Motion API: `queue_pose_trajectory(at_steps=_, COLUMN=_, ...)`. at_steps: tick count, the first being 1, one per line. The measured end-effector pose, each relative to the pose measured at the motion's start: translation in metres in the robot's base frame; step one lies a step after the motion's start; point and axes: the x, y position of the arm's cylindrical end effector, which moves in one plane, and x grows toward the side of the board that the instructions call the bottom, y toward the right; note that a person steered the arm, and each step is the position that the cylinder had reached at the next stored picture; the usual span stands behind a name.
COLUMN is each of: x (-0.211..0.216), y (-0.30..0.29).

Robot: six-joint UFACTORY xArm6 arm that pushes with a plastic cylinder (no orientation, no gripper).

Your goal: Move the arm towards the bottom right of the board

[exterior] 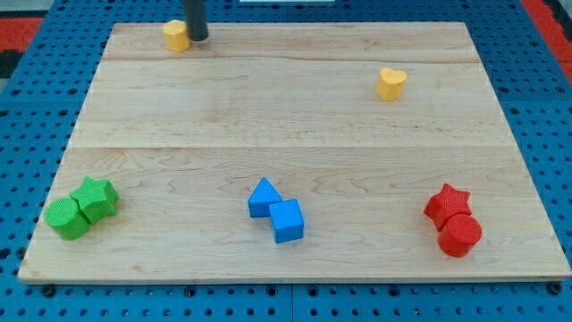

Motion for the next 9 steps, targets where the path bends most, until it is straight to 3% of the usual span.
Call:
queue_pose_trajectory(at_steps=1, x=0.009, y=0.049)
queue_pose_trajectory(at_steps=2, x=0.050, y=0.089)
queue_pose_trajectory(at_steps=7, x=0.098, y=0.092)
queue_pose_trajectory(at_steps=9, x=0.197, y=0.140)
